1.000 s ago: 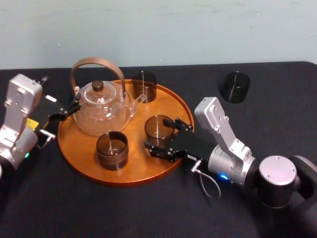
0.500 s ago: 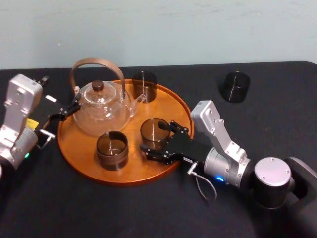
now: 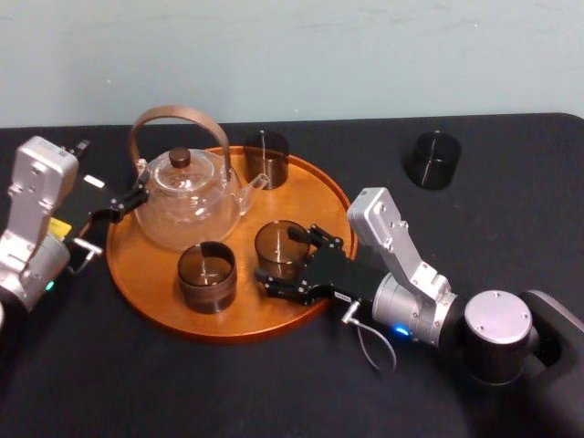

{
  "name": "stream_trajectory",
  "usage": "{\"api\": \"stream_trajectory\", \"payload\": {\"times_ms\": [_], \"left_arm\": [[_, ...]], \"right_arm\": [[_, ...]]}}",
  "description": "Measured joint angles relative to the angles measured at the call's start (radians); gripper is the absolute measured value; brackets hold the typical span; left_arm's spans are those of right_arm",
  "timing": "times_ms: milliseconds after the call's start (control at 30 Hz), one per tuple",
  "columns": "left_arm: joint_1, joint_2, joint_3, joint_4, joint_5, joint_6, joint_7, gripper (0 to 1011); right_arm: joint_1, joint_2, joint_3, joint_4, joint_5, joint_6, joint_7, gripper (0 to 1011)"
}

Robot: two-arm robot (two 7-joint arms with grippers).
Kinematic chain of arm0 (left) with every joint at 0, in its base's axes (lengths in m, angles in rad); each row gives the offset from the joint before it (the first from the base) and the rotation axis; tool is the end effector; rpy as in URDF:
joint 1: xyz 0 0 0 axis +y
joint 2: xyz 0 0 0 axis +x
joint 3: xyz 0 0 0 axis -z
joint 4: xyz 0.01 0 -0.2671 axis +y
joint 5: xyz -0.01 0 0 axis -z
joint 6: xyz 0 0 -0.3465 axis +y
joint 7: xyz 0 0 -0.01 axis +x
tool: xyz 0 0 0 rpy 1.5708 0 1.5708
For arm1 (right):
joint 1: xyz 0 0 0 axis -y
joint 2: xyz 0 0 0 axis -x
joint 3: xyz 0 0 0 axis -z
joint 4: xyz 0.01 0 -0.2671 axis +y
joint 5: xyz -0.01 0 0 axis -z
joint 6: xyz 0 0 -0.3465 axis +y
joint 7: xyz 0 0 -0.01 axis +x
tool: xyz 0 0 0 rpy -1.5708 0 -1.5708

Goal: Pick up the glass from the table and place it on the tray.

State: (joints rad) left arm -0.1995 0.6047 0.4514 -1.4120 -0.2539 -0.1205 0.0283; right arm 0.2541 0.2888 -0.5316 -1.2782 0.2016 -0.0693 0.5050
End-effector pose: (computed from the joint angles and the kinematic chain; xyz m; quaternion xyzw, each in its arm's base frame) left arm 0.3900 0.0597 -0.2910 0.1415 -0.1325 0.5799 0.7913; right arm 0.3949 0.0614 -0.3246 -0.1080 -0.0130 -0.3131 0.9435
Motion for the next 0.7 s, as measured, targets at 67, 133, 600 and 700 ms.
{"api": "stream_trajectory", "payload": {"times_ms": [67,133,600,700], "left_arm": [[0.000,0.000,0.000,0.000,0.000,0.000,0.000,1010],[0.000,0.000,0.000,0.000,0.000,0.000,0.000,1010],[0.000,0.000,0.000,0.000,0.000,0.000,0.000,1009],[0.000,0.000,0.000,0.000,0.000,0.000,0.000,1010]], "right_arm": [[0.000,0.000,0.000,0.000,0.000,0.000,0.000,908],[0.000,0.000,0.000,0.000,0.000,0.000,0.000,908],[0.004,-0.001,-0.004,0.017,0.004,-0.003,0.006,908],[0.006,-0.002,-0.005,0.025,0.002,-0.007,0.006,908]]}}
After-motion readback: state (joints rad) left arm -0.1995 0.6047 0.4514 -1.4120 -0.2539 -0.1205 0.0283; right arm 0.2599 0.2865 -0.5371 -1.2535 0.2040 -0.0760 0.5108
